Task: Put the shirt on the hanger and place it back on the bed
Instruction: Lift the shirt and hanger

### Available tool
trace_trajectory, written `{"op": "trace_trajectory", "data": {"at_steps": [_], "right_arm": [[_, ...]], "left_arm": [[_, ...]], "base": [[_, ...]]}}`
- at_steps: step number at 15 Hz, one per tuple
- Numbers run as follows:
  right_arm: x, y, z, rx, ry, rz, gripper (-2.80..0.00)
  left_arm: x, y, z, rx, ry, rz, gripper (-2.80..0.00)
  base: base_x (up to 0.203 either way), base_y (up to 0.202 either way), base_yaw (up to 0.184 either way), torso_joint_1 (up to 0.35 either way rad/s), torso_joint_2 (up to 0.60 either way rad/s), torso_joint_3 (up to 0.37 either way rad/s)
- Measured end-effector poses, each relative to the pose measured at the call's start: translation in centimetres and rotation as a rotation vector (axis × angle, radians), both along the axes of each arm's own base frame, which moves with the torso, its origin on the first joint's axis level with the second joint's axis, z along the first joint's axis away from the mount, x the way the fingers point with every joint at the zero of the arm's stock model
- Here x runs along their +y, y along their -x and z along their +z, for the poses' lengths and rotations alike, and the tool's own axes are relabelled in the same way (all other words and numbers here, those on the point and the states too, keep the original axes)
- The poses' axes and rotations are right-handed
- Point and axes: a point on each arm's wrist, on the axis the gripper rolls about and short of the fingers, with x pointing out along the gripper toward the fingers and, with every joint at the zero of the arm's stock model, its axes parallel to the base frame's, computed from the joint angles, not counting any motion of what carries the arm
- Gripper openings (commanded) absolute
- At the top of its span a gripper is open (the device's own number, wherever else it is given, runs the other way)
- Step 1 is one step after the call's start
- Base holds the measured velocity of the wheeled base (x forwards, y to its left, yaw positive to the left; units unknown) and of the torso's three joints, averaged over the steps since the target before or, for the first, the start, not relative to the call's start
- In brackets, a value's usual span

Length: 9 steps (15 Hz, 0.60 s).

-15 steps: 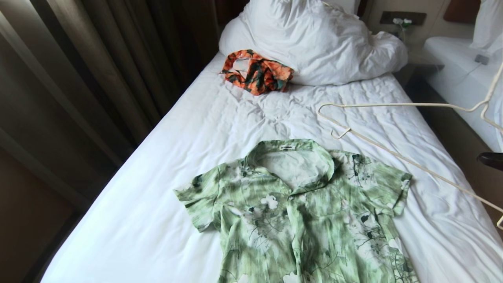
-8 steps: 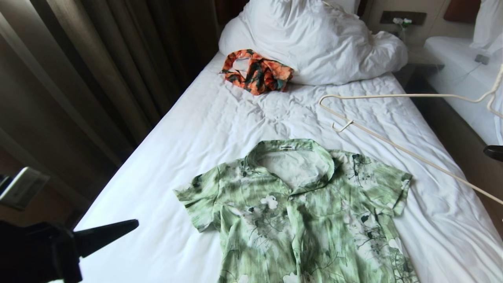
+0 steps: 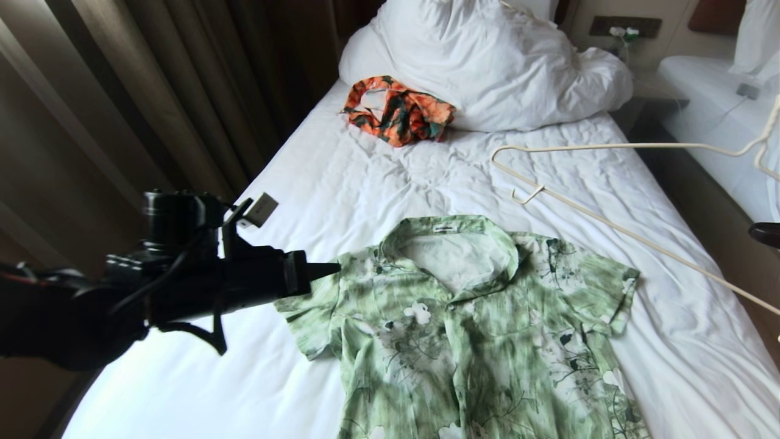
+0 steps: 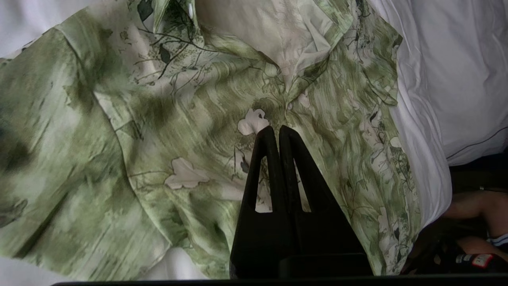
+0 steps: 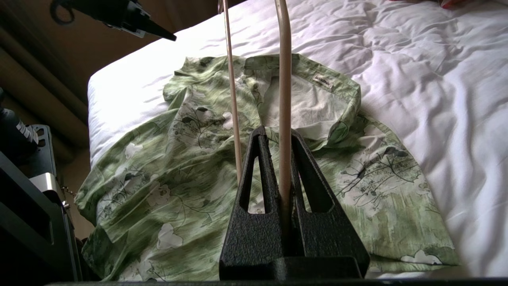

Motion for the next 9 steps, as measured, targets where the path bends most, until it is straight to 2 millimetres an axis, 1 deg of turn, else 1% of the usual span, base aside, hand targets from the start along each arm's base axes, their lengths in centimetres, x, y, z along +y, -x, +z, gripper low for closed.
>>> {"op": "trace_trajectory", "data": {"at_steps": [2,4,5,9], "right_arm": [[0.0,0.0,-0.2,0.005,-0.003,0.0,-2.8],[-0.1,-0.1,-0.4,0.013,-0.007,0.0,-2.8],[-0.1,-0.2,-0.5,0.016,-0.009,0.0,-2.8],[-0.5,-0.8,-0.9,0.026,-0.015,0.0,-2.8]], "left_arm": [[-2.2,-2.9,-0.9,0.008,-0.005,-0.02,-2.8],[-3.8,-5.3,-2.1,0.015,-0.012,-0.026,-2.8],[-4.3,-6.3,-2.6,0.017,-0.017,-0.026,0.0],[-5.5,-8.8,-4.6,0.022,-0.037,-0.01,0.0]], "base": [[0.0,0.0,0.0,0.0,0.0,0.0],[0.0,0.0,0.0,0.0,0.0,0.0],[0.0,0.0,0.0,0.0,0.0,0.0],[0.0,0.0,0.0,0.0,0.0,0.0]]}}
